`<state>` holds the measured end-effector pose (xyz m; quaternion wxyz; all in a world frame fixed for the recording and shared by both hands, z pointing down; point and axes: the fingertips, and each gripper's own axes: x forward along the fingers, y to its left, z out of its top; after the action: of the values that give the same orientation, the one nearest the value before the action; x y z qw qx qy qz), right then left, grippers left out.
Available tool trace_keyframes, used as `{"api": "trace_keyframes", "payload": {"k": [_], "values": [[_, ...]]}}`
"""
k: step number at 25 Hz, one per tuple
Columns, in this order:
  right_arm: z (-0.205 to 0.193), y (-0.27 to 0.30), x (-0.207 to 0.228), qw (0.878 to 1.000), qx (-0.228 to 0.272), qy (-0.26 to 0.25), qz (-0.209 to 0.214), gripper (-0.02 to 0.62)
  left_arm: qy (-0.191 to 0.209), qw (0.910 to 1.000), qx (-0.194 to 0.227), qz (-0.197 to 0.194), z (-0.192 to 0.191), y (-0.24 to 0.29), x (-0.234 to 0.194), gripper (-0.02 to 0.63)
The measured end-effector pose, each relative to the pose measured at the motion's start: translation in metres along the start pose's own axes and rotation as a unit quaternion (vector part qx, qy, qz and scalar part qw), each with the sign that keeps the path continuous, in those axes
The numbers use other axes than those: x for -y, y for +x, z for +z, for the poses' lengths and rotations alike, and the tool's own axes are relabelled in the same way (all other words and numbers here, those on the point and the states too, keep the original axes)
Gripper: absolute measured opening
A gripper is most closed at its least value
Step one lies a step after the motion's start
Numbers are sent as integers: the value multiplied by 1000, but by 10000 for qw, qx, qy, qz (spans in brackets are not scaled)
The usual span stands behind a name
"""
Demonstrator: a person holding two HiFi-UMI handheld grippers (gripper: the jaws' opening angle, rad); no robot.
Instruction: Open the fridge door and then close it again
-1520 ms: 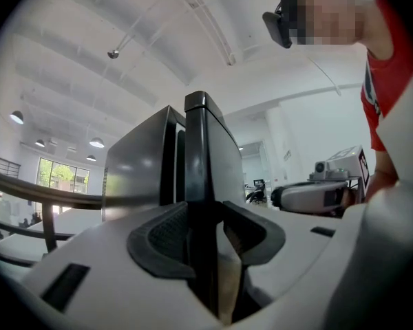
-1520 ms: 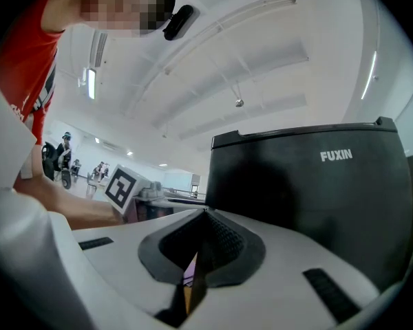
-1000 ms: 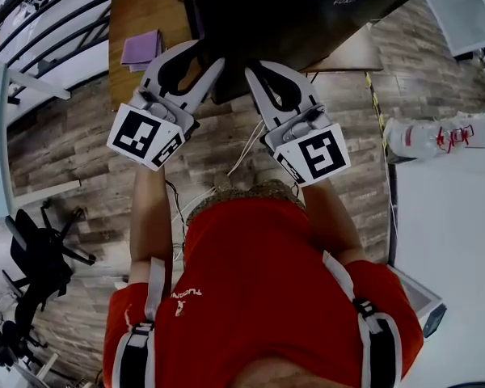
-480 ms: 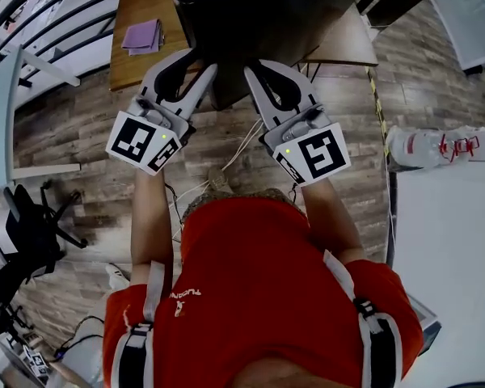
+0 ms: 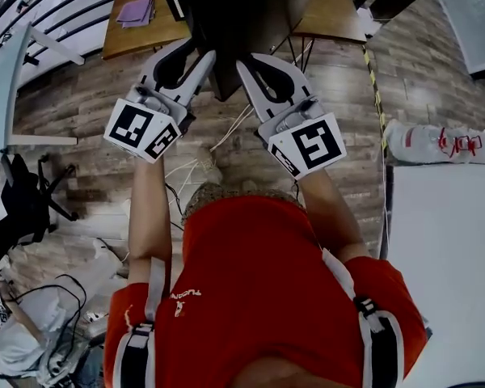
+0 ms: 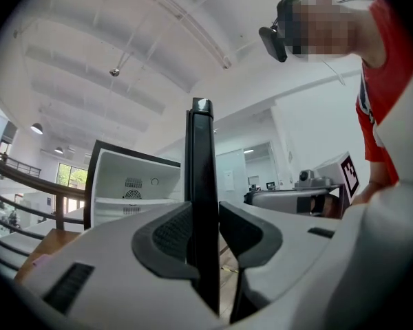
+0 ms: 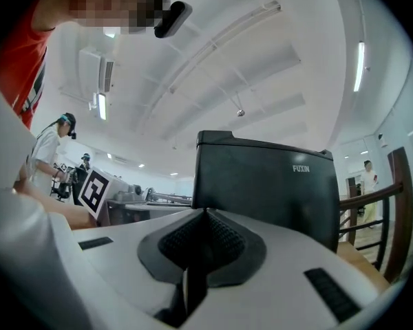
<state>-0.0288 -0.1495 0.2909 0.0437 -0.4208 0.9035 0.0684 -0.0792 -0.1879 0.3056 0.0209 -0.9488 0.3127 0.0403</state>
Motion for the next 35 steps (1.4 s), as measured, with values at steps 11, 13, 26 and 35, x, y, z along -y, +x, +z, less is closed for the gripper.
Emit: {"api": "trace_keyframes", "payload": {"k": [11,13,26,35], "values": [[15,-70,11,9993,46,187,-326,33,50,9992,-78,-377,-1,13,84,115],[17,-76,11,9988,55,236,-423,65,70,9987,-79,-506,-2,14,94,110],[38,-85,26,9889,-106,71,-1484,185,40,9870,51,-1604,4,37,142,60],[38,-101,44,9799,-304,-68,-1971,192,87,9857,79,-1683,6,42,160,43]]}}
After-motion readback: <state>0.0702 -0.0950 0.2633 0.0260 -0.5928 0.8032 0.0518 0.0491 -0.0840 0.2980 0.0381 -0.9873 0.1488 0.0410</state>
